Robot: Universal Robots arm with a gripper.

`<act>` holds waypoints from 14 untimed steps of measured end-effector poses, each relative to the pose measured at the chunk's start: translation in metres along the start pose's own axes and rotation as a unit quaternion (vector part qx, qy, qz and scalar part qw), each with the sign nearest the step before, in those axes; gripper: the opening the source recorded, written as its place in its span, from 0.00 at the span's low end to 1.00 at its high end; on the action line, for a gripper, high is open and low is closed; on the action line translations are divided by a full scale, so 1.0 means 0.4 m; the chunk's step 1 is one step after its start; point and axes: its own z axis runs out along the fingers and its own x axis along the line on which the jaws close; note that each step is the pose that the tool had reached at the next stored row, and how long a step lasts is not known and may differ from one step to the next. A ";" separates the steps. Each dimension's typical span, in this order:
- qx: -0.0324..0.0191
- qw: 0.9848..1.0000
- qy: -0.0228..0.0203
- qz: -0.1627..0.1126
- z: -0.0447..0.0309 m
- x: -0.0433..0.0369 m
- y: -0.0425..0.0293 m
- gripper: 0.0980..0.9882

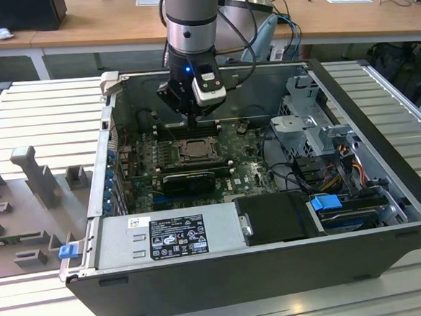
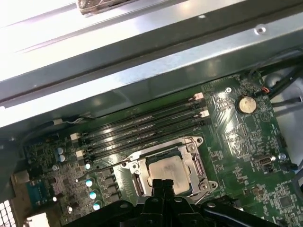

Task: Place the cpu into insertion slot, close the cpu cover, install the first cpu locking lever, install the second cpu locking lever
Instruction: 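Install the first cpu locking lever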

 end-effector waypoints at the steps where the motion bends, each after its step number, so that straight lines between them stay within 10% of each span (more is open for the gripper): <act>1: 0.000 1.000 0.001 -0.014 0.000 0.000 0.000 0.01; 10: 0.002 0.994 0.005 -0.112 0.003 0.001 0.000 0.01; 14: 0.002 0.994 0.004 -0.114 0.004 0.052 -0.015 0.01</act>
